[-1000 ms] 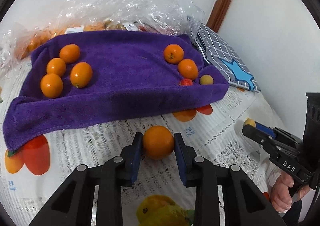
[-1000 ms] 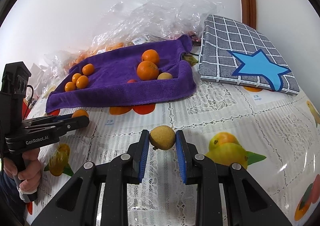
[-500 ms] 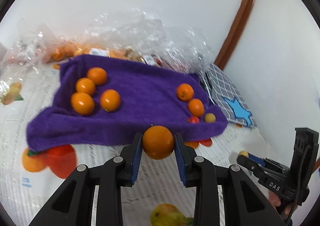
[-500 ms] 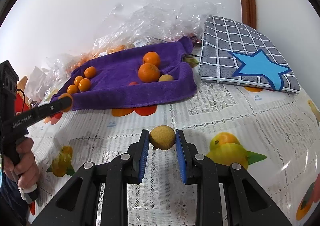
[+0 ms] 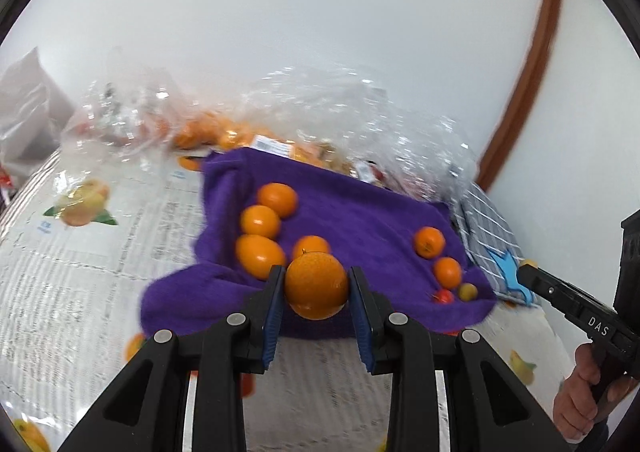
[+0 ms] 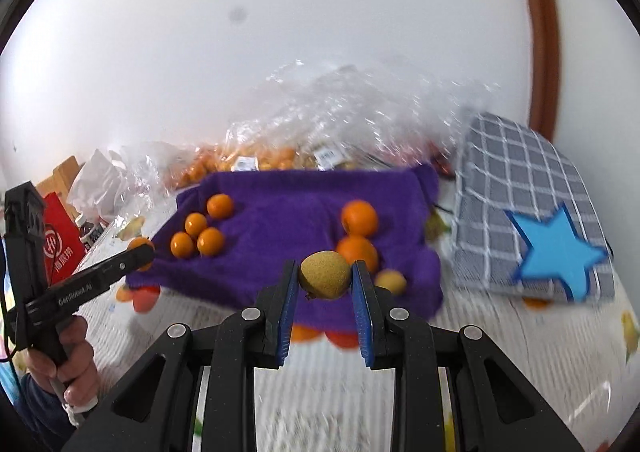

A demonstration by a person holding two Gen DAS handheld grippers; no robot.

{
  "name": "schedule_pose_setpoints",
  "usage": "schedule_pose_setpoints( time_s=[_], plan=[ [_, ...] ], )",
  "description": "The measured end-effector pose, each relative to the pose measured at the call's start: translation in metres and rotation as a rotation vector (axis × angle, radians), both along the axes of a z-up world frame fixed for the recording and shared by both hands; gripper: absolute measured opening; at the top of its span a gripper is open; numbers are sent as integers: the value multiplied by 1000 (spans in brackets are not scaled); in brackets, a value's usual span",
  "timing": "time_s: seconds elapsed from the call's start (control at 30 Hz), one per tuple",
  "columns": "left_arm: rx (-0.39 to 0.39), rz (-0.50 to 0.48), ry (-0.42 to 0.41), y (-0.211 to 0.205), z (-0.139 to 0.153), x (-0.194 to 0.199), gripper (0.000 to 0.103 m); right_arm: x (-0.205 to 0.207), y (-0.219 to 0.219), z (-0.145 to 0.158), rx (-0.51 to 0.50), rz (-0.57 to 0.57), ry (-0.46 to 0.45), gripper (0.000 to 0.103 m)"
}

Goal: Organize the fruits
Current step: 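Carry both held fruits over the purple towel, then open the right gripper on the towel while the left gripper releases its orange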

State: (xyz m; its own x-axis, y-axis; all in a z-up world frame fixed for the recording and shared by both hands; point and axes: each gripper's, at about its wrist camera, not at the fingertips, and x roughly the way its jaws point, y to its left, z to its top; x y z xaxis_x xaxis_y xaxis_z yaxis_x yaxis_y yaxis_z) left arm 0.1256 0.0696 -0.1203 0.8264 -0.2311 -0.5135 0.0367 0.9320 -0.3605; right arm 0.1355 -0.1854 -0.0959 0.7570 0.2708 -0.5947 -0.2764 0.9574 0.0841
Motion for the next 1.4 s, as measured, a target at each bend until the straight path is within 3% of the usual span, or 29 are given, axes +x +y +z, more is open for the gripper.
schedule_pose_setpoints(
  time_s=[0.37,0.47,0.8,0.97,1.1,1.3,1.4],
  plan=[
    [-32,98,15,28,-6,13,30,75,36,-34,-2,76,98,27],
    [-42,86,23,27,-8,15,30,87,36,-52,46,84,159,27],
    [-22,44,17,13,-8,15,30,87,55,-70,-46,104,165,27],
    [-31,46,23,15,-9,15,30,88,52,-70,-38,94,166,27],
    [-14,55,36,15,-13,17,30,85,51,-65,-45,94,151,38],
    [21,45,38,4,-11,22,30,74,39,-51,0,95,121,40],
    [-15,18,63,-3,-10,34,30,69,29,-42,28,85,94,43]
  ],
)
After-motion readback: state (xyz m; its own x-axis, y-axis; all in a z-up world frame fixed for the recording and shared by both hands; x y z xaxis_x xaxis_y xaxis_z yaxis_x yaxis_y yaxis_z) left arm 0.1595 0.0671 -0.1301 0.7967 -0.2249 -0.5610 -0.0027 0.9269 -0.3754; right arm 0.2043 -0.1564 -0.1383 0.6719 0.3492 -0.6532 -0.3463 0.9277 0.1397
